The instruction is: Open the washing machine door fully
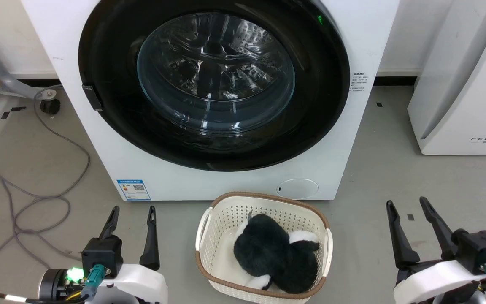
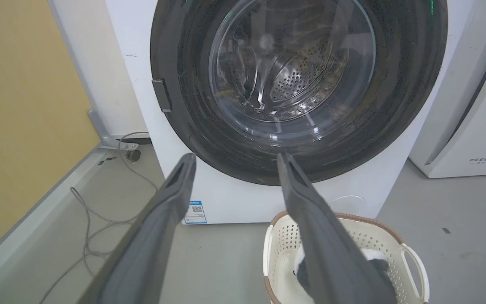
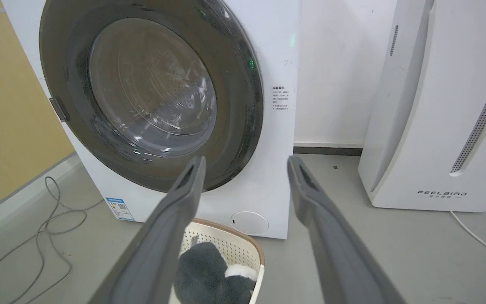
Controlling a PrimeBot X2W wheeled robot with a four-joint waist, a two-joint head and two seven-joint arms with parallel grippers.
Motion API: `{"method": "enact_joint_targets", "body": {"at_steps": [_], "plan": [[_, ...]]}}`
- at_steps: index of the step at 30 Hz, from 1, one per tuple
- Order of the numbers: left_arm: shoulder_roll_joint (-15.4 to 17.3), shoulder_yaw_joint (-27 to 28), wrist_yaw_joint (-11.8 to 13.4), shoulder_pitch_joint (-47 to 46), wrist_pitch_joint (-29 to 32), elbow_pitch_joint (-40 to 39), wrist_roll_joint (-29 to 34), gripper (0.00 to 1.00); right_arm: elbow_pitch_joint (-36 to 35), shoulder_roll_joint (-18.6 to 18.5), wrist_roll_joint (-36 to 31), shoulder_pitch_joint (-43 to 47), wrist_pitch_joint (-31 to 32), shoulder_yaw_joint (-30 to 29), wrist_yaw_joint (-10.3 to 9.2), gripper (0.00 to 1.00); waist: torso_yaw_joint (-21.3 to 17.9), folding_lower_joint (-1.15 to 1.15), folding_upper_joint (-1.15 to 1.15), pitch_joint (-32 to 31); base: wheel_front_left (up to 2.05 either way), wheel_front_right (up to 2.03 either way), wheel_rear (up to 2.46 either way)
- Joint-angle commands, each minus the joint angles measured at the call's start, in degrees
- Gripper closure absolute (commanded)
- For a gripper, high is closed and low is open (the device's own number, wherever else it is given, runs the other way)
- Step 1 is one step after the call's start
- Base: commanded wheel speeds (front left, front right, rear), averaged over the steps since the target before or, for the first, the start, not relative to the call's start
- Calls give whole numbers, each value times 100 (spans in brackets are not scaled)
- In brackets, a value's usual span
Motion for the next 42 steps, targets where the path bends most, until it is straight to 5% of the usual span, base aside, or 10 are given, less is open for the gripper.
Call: {"method": "enact_joint_targets", "body": {"at_steps": [1,11,13,14,21,35,42], "plan": [[1,-17,48,-52,-54,-40,-36,0,-58,-1,107,-31,-59,-12,1,0,1,0,0,5,0,0,0],[1,-66,149,-74,-173,-57,-44,0,-175,-1,412,-41,-178,-7,1,0,4,0,0,31,0,0,0],[1,-76,169,-82,-197,-60,-45,0,-195,-1,468,-43,-202,-3,1,83,6,0,0,36,0,0,0],[1,-81,179,-86,-209,-62,-45,0,-204,-1,502,-42,-214,9,1,100,8,0,0,38,0,0,0],[1,-117,253,-93,-293,-71,-57,0,-188,-1,1289,-53,-298,-22,2,100,11,0,0,48,0,0,0],[1,-183,395,-125,-461,-97,-74,0,79,-2,5235,-159,-303,2,2,100,30,0,0,103,0,0,0],[1,-221,449,-189,-544,-123,-71,0,387,-2,6154,-464,98,-434,2,100,79,0,0,212,0,0,0]]}}
